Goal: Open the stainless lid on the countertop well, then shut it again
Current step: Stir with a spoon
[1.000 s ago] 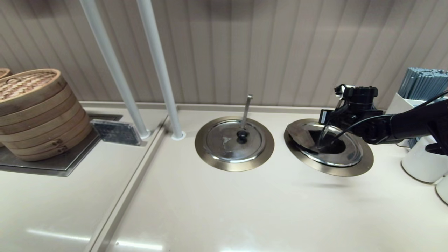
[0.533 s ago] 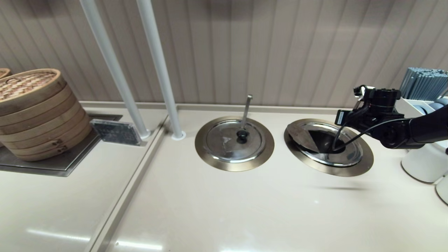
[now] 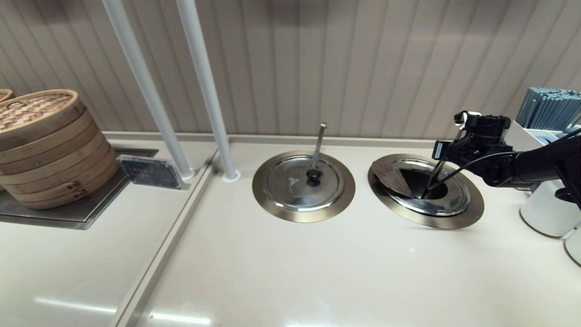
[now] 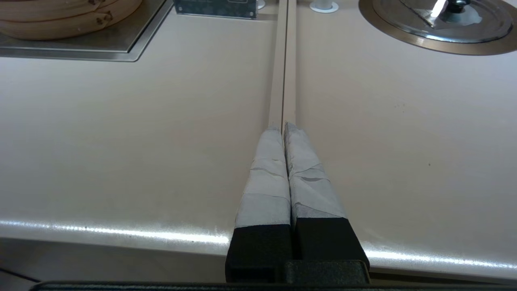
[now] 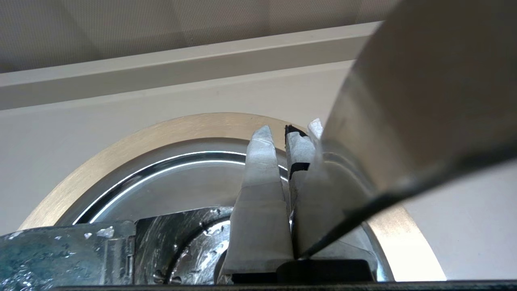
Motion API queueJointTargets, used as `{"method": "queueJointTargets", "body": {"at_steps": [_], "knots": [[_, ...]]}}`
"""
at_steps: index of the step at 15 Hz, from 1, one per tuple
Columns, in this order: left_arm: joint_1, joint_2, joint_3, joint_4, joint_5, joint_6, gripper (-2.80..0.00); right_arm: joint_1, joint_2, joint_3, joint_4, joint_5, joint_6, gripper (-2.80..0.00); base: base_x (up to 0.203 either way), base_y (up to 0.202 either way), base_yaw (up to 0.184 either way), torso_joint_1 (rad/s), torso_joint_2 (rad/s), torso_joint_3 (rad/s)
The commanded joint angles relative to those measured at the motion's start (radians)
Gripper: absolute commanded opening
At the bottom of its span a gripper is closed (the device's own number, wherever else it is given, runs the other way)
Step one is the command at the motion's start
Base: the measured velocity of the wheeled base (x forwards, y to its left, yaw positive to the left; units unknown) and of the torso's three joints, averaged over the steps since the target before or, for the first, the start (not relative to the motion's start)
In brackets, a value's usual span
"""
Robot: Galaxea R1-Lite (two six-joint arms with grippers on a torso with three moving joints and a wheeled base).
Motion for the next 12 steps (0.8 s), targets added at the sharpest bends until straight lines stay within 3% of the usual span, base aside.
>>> {"method": "queueJointTargets", "body": {"at_steps": [1,12], "knots": [[0.000,0.000,0.001,0.000,0.000,0.000,-2.80,0.002,0.013,-0.009,-0.003,0.000,-0.001,-2.80,0.000,0.000,0.000,0.000,0.00,0.000],[0.000,0.000,0.001,0.000,0.000,0.000,-2.80,0.002,0.010,-0.008,-0.006,0.000,0.001,-2.80,0.000,0.000,0.000,0.000,0.00,0.000]]}}
